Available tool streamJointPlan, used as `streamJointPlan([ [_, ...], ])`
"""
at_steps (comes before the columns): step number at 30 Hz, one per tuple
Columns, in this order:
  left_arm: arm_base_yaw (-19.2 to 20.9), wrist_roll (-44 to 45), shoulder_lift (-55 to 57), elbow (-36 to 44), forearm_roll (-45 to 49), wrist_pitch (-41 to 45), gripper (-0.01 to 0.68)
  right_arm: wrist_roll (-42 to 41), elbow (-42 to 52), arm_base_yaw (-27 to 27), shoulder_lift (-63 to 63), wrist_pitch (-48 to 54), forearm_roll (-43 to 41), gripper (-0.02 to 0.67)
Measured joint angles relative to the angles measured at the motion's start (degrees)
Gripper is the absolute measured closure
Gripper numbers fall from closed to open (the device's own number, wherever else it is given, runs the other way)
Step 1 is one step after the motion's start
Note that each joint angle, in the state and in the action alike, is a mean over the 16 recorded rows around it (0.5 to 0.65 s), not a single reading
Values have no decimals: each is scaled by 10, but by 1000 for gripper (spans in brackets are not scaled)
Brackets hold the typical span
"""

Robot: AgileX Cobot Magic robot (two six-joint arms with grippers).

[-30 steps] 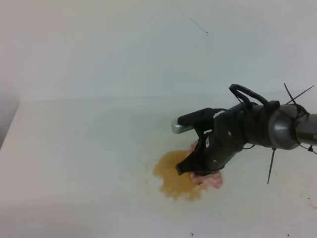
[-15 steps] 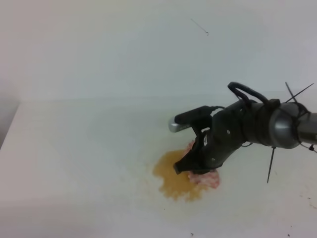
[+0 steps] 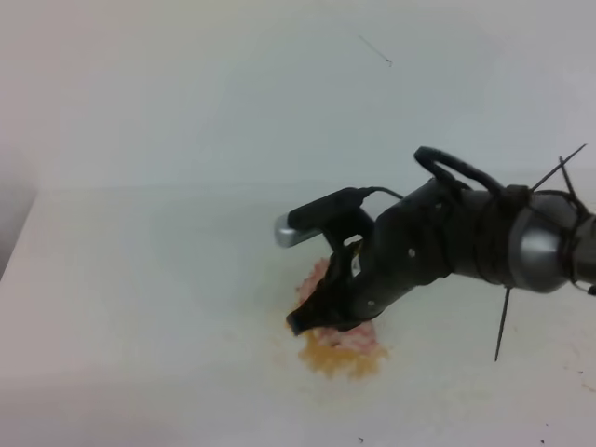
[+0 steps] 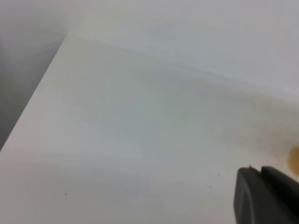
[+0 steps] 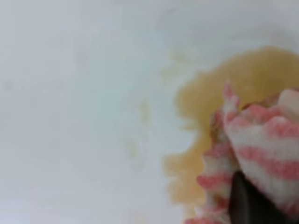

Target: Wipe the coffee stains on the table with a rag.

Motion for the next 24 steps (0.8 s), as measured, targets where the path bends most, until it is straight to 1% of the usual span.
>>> streamJointPlan([
  [6, 0, 0, 0, 0, 0, 0, 674, -1, 0, 36, 4, 7, 3, 631],
  [11, 0, 0, 0, 0, 0, 0, 674, 0, 0, 54, 15, 11, -1, 631],
  [17, 0, 0, 0, 0, 0, 0, 674, 1, 0, 60, 36, 3, -8, 631],
  [24, 0, 0, 0, 1, 0, 0, 674, 3, 0, 53, 64, -15, -19, 631],
])
